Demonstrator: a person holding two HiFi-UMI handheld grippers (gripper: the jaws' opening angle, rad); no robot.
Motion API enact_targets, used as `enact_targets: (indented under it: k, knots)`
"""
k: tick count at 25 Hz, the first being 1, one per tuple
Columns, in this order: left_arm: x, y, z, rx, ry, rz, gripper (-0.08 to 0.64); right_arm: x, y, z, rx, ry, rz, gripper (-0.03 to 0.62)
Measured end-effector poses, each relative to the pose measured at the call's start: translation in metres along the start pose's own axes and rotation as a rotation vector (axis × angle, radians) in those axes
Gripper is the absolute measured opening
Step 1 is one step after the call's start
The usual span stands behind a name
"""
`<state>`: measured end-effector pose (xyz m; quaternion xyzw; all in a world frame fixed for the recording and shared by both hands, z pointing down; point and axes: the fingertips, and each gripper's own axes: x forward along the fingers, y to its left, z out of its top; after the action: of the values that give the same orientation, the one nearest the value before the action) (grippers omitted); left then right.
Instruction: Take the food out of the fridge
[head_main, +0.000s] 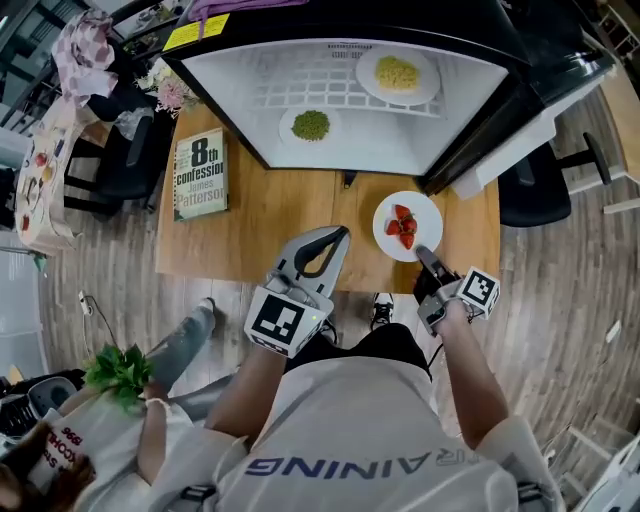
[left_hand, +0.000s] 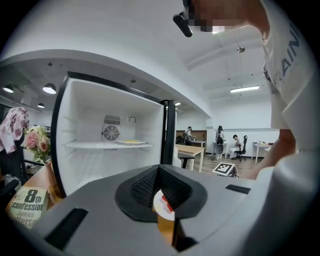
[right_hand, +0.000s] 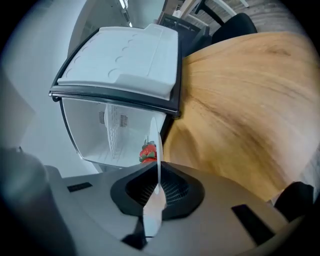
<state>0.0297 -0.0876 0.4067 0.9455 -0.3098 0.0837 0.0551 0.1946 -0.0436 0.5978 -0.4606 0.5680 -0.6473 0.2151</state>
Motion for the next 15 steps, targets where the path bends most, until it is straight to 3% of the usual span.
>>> enact_targets:
  k: [5,8,15]
  knots:
    - [0.021,-0.032,-0.001,0.02,0.01,-0.085,0.009,-0.04,-0.057,0.01,0.053,-0.073,-0.093,0.031]
    - [0.034,-0.046,-0.002,0.025,0.017,-0.114,0.008,-0.054,-0.076,0.023,0.101,-0.132,-0.109,0.031]
    - [0.048,-0.063,-0.001,0.027,0.02,-0.146,0.009,-0.068,-0.099,0.041,0.101,-0.177,-0.165,0.031]
